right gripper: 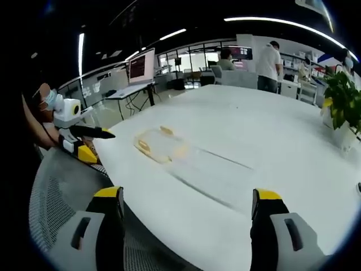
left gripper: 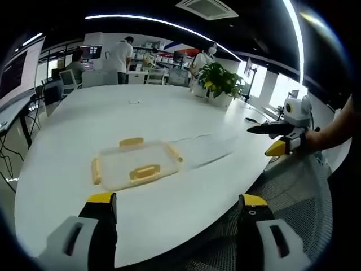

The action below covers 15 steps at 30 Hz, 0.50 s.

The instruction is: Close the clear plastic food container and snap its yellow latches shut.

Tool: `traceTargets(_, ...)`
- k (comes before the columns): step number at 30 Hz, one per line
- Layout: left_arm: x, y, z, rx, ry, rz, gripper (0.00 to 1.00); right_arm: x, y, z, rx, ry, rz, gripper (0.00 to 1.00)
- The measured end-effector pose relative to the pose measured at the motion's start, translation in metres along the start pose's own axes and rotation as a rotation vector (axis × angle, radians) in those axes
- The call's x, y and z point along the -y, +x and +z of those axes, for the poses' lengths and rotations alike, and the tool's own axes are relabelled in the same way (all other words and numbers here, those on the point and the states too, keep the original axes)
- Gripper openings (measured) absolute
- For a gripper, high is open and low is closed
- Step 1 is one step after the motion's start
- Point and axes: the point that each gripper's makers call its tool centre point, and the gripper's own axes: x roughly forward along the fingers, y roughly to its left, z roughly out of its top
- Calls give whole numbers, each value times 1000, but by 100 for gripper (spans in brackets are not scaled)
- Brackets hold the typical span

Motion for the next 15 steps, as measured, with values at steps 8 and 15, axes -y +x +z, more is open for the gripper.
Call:
traceTargets(8, 6, -4, 3, 7, -32, -64, 81, -16, -2, 26, 40, -14, 38, 90)
traceTargets(15, 7, -6, 3, 7, -27, -69, 80, -30, 4, 45, 71, 36, 73, 89)
